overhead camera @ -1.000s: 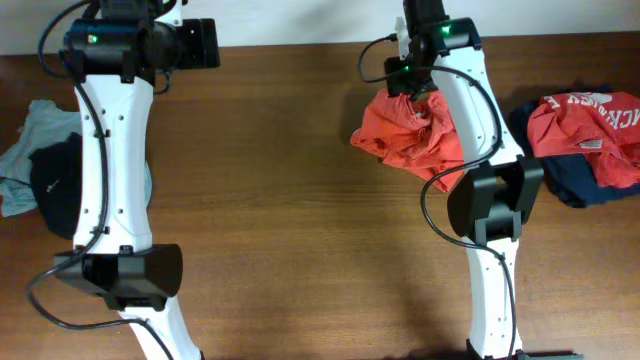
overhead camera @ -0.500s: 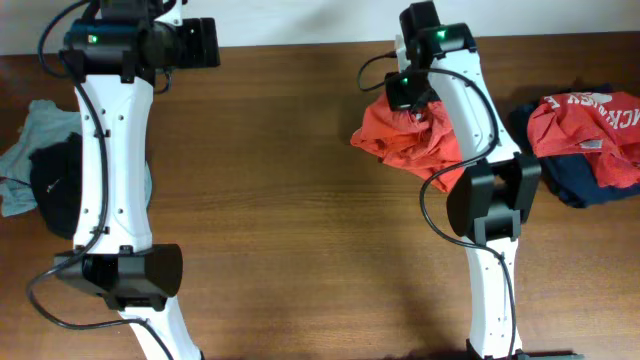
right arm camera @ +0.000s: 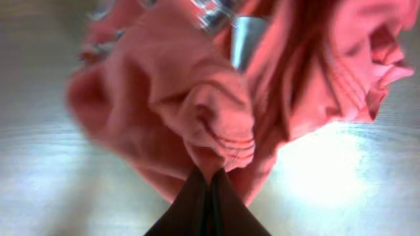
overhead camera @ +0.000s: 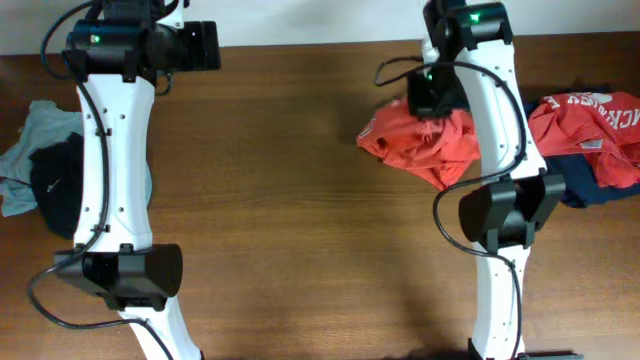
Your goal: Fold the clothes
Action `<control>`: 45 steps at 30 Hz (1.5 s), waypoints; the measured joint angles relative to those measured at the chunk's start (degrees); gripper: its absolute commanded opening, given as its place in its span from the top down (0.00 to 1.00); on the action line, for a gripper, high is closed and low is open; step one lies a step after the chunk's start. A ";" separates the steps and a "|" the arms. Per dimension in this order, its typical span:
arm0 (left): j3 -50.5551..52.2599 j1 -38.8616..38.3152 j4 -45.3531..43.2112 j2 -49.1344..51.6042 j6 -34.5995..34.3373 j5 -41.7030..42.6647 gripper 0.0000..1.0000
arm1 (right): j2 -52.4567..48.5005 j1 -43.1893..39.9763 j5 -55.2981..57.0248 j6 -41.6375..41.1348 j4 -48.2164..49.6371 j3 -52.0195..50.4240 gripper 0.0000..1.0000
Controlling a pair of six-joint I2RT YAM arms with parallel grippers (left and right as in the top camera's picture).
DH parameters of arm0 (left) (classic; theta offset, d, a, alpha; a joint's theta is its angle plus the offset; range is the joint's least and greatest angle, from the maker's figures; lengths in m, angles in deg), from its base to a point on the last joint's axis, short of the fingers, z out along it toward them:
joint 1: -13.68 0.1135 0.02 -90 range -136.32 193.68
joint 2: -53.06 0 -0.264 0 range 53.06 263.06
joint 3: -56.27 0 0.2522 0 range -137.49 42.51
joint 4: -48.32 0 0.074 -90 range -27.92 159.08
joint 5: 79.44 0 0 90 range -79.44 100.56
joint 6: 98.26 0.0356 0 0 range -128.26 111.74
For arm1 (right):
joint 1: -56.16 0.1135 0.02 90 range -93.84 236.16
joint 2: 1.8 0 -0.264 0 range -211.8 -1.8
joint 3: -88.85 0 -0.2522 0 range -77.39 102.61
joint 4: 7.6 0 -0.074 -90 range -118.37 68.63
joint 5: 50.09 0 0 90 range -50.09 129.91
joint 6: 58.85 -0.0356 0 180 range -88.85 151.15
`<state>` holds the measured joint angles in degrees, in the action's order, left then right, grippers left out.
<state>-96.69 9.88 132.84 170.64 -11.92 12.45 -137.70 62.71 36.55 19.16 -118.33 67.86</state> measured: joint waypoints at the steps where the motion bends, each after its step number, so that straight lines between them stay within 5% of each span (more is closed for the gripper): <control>1: 0.00 0.02 0.00 0.00 0.22 0.00 0.16 | -0.02 -0.70 -0.17 -0.79 0.02 -2.10 0.96; 10: 0.02 0.00 0.20 0.00 1.07 0.00 0.16 | -0.11 -9.94 -0.59 -4.59 0.57 -19.43 0.95; 14: 0.02 0.00 0.20 0.00 1.07 -0.02 0.16 | -0.13 -11.63 0.48 -4.79 1.55 -25.27 0.67; 18: 0.02 0.00 0.20 0.00 1.07 -0.02 0.16 | -0.13 -11.47 1.01 -4.76 1.42 -25.92 0.22; 21: 0.02 0.00 0.20 0.00 1.07 -0.02 0.16 | -0.13 -11.43 1.57 -4.39 -0.09 -23.32 0.08; 27: 0.02 0.00 0.20 0.00 1.07 0.00 0.16 | 0.96 -11.39 2.05 -4.28 -0.13 -14.91 0.11; 31: 0.02 0.00 0.09 0.00 1.07 -0.02 0.16 | 2.73 -11.39 2.01 -3.93 -0.09 -9.86 0.34; 34: 0.02 0.02 -0.24 0.00 1.07 -0.02 0.16 | 4.17 -11.37 2.03 -3.52 0.85 -8.48 0.42; 45: 0.02 0.00 -0.55 0.00 1.07 -0.02 0.16 | 4.59 -9.07 2.01 -3.30 10.73 -15.30 0.46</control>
<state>-96.66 9.88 132.29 170.64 -10.85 12.43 -133.11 53.64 38.56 15.86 -107.60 52.56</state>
